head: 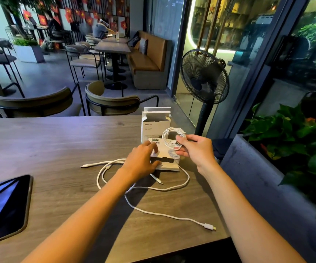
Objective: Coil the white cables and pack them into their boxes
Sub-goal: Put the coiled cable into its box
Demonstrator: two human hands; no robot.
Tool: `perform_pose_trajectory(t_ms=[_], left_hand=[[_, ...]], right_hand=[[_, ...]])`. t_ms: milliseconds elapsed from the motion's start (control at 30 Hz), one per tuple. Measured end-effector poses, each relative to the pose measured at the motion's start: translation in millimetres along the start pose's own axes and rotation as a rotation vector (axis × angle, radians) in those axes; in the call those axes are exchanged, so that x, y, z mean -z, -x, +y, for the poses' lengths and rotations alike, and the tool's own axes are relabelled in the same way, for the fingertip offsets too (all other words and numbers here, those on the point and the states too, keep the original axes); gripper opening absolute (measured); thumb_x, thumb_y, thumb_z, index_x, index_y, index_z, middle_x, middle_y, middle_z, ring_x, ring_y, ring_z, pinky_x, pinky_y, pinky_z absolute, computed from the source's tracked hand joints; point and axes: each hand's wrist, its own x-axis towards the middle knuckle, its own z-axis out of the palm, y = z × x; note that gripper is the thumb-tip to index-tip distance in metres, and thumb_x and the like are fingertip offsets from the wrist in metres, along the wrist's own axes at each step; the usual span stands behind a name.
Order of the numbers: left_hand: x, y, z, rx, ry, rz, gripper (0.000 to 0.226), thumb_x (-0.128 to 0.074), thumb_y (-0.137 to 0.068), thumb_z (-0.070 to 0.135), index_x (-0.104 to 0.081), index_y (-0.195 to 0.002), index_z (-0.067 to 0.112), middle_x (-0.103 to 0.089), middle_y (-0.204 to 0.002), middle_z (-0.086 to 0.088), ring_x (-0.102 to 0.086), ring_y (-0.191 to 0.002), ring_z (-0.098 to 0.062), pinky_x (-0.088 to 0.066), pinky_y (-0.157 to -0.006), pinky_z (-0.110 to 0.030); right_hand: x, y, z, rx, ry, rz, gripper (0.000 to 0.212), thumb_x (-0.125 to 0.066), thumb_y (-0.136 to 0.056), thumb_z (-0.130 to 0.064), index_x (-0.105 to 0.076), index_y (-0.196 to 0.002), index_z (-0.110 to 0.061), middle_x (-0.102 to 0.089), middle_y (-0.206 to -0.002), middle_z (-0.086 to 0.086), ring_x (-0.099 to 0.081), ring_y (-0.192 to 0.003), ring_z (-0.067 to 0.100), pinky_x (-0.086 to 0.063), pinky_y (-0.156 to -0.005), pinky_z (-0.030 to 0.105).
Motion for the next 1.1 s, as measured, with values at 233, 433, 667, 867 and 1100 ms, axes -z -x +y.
perform_pose_trajectory(t_ms=[233, 433, 667, 867, 1100], left_hand=[[2.4, 1.6, 2.8, 0.017, -0.025, 0.064, 0.027, -0.075, -0.091, 0.014, -0.073, -0.118, 0.012, -0.069, -0.131, -0.012, -0.067, -0.117, -0.035, -0.057, -0.096, -0.044], [33.7, -12.1, 23.1, 0.023, 0.085, 0.17, 0.017, -0.079, -0.085, 0.015, -0.081, -0.102, 0.012, -0.079, -0.094, -0.005, -0.066, -0.072, -0.012, -0.061, -0.074, -0.028], [56.0, -22.5, 23.3, 0.012, 0.084, 0.083, 0.017, -0.076, -0.089, 0.013, -0.081, -0.104, 0.009, -0.077, -0.089, -0.005, -0.066, -0.066, -0.011, -0.059, -0.066, -0.022], [59.9, -24.8, 15.6, 0.022, 0.13, 0.013, 0.022, -0.065, -0.094, 0.002, -0.079, -0.11, 0.007, -0.076, -0.097, -0.009, -0.068, -0.058, -0.011, -0.058, -0.058, -0.016], [62.3, -21.8, 13.8, 0.03, 0.221, -0.029, 0.015, -0.069, -0.094, 0.008, -0.08, -0.104, 0.008, -0.077, -0.091, -0.009, -0.069, -0.053, -0.012, -0.058, -0.057, -0.018]], right_hand=[[-0.1, 5.1, 2.2, 0.062, 0.077, 0.039, 0.031, -0.079, -0.089, -0.021, -0.074, -0.118, -0.008, -0.079, -0.101, 0.006, -0.079, -0.082, 0.017, -0.063, -0.064, 0.024], [-3.5, 11.3, -3.4, 0.103, 0.038, -0.037, 0.03, -0.078, -0.091, -0.02, -0.073, -0.118, -0.008, -0.08, -0.101, 0.008, -0.08, -0.083, 0.019, -0.066, -0.074, 0.035], [11.5, 4.7, -22.9, 0.305, 0.36, -0.071, 0.024, -0.078, -0.09, -0.027, -0.074, -0.111, -0.016, -0.079, -0.096, -0.003, -0.078, -0.084, 0.01, -0.062, -0.068, 0.021], [20.1, 0.7, -33.4, 0.465, 0.756, -0.122, 0.021, -0.079, -0.089, -0.021, -0.078, -0.11, -0.017, -0.079, -0.102, 0.005, -0.073, -0.094, 0.017, -0.062, -0.086, 0.037], [11.3, 10.4, -43.8, 0.618, 1.038, -0.262, 0.03, -0.079, -0.089, -0.031, -0.073, -0.119, -0.027, -0.079, -0.106, -0.003, -0.072, -0.098, 0.014, -0.054, -0.088, 0.029]])
